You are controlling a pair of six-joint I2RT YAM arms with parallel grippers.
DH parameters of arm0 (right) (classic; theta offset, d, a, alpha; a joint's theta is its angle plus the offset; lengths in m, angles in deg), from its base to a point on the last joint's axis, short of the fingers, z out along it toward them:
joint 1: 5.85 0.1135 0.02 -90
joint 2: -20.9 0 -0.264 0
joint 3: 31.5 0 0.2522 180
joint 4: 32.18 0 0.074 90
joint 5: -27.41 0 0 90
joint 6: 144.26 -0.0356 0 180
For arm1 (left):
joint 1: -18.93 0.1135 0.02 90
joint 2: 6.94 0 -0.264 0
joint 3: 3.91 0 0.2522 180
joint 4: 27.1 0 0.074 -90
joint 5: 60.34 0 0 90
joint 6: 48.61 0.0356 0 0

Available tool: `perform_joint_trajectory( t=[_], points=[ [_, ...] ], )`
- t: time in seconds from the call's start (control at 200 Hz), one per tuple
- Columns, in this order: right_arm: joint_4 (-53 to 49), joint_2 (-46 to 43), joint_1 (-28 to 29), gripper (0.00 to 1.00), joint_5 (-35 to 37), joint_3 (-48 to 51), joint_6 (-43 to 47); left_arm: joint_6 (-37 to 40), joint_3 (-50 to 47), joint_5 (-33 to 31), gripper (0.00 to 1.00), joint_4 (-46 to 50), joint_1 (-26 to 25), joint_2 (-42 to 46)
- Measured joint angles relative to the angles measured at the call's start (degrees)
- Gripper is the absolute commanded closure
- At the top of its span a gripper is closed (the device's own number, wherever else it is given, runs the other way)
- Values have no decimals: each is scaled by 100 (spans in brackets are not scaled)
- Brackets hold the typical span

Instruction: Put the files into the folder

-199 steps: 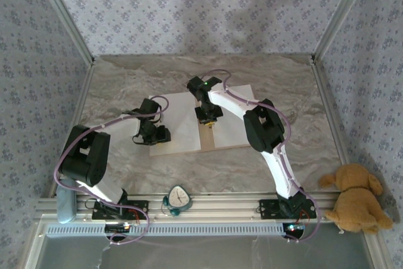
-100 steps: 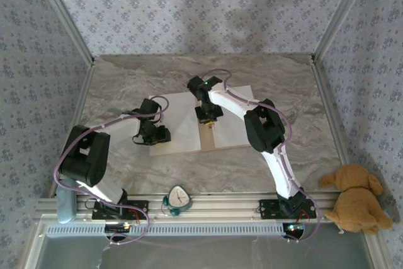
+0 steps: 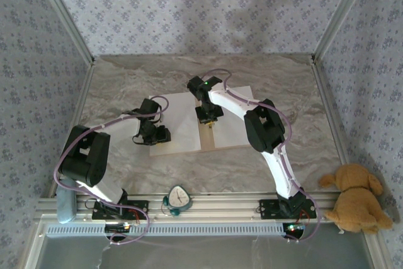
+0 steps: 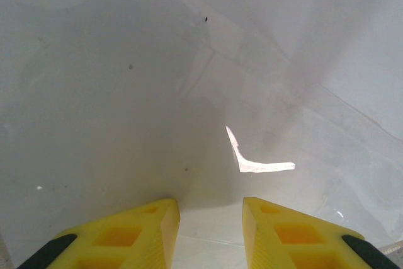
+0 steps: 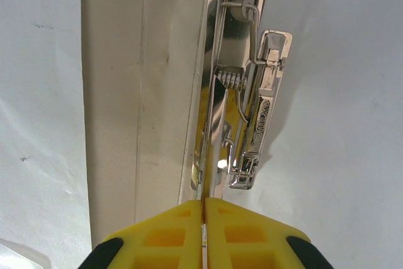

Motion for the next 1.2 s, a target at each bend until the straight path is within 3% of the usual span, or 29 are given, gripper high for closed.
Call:
perform_joint_trajectory(
  t=[1.204],
  points=[
    [573, -227, 33, 94, 76, 616, -195, 0, 0, 0, 65, 4, 0, 0]
  ],
)
